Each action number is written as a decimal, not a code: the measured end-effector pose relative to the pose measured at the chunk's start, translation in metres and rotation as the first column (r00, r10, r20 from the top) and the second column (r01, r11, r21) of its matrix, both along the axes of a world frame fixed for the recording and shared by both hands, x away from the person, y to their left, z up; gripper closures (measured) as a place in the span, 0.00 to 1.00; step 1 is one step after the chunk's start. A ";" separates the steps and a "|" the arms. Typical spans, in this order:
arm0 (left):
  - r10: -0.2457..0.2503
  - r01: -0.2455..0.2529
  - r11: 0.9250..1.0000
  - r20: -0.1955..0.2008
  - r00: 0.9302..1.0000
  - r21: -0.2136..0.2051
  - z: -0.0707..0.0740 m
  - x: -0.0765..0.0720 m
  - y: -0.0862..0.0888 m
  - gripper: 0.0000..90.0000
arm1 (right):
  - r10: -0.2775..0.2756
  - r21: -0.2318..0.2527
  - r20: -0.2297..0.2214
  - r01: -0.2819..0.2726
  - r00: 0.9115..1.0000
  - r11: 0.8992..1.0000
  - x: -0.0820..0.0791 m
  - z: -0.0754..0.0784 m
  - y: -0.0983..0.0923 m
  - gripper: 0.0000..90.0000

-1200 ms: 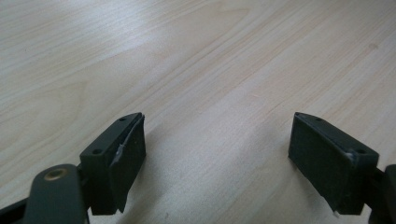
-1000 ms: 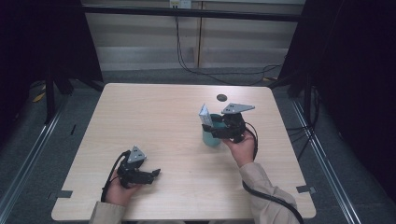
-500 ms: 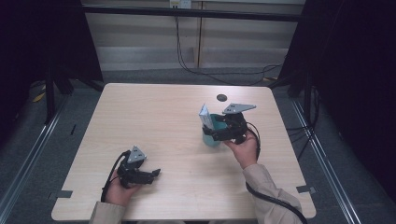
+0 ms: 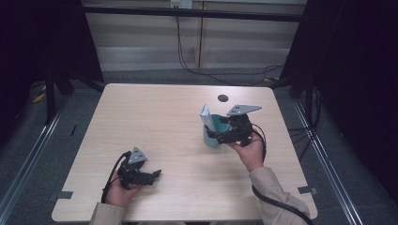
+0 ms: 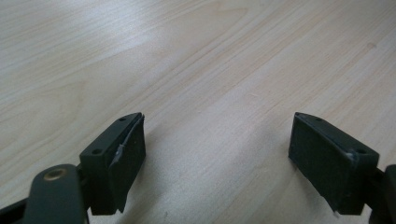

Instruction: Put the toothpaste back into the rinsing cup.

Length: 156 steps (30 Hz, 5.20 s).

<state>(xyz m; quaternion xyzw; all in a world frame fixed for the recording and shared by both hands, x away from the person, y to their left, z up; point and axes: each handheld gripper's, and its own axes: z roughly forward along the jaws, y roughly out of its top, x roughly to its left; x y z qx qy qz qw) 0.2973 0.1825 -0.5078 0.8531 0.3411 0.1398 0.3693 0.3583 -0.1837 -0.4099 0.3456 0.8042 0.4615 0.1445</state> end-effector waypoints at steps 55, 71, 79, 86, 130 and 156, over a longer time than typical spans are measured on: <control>-0.005 0.005 1.000 0.000 1.000 -0.001 0.000 0.000 0.000 0.21 | 0.020 -0.054 -0.027 -0.021 0.999 0.998 -0.044 -0.010 -0.049 0.19; -0.004 0.004 1.000 0.002 1.000 -0.002 0.000 -0.001 0.000 0.21 | 0.016 -0.072 -0.039 -0.019 0.999 0.997 -0.055 -0.024 -0.058 0.19; -0.006 0.006 1.000 0.002 1.000 0.001 0.000 0.000 0.001 0.21 | 0.015 -0.069 -0.043 -0.018 0.999 0.997 -0.060 -0.032 -0.062 0.19; -0.002 0.002 1.000 0.003 1.000 -0.004 0.000 -0.001 0.000 0.21 | 0.005 -0.069 -0.049 -0.008 0.999 0.998 -0.064 -0.041 -0.066 0.19; -0.002 0.002 1.000 0.003 1.000 -0.004 0.000 -0.001 0.000 0.21 | -0.047 -0.113 -0.082 0.038 0.996 0.993 -0.089 -0.078 -0.099 0.19; -0.001 0.001 1.000 0.001 1.000 -0.005 0.000 -0.001 0.000 0.21 | -0.057 -0.205 -0.077 0.040 0.995 0.978 -0.099 -0.096 -0.105 0.19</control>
